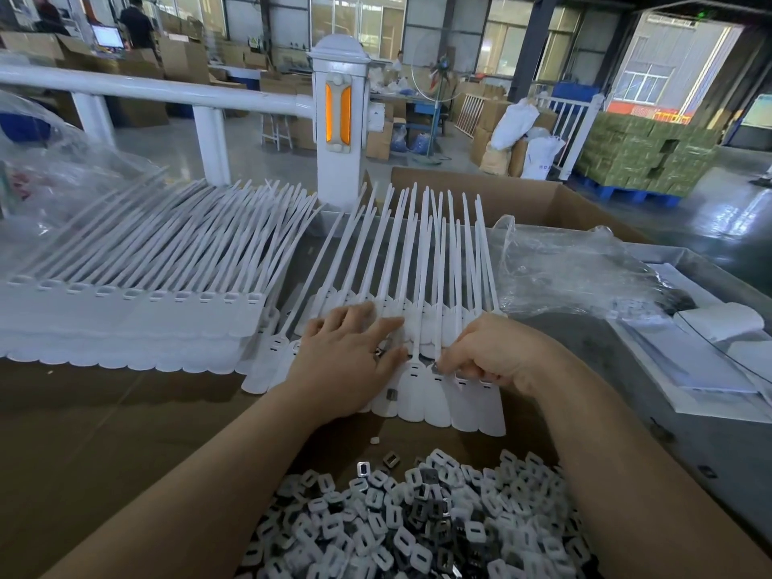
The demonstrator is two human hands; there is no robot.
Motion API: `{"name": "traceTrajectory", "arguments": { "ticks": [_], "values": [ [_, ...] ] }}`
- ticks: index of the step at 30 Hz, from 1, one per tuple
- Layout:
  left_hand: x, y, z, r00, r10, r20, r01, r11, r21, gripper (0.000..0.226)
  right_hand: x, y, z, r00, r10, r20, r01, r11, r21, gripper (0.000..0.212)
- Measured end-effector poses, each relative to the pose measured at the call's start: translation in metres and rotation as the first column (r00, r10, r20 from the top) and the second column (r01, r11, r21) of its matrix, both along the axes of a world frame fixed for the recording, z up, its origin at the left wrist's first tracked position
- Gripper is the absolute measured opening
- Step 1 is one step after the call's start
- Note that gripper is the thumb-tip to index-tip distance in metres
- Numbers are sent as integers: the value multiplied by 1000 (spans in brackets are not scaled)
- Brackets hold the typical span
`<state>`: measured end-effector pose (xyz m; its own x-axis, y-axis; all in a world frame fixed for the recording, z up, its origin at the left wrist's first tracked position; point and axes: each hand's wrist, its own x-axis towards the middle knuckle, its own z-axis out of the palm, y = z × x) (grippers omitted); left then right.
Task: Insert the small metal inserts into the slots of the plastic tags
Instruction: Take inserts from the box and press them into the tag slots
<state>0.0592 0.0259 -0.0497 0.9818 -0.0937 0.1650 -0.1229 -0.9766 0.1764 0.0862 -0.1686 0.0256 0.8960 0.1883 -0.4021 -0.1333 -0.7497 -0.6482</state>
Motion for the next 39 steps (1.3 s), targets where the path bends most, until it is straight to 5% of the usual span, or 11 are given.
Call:
{"name": "traceTrajectory", "arguments": {
  "ticks": [23,26,31,39],
  "values": [
    [-3,-2,5,1000,-6,-11,6,1000,-9,59,0,-4,-3,986,139,91,-142,989,34,13],
    [-3,-3,6,1000,-13,-2,13,1000,-24,58,-1,-1,-1,936,268,228,-267,963,-34,12],
    [-2,0,9,1000,-13,28,17,992,-127,45,-10,18,-3,759,604,242,-610,790,-56,12],
    [-2,0,13,998,27,56,-13,972,-235,34,-13,25,-6,743,609,277,-589,792,-162,11]
  ]
}}
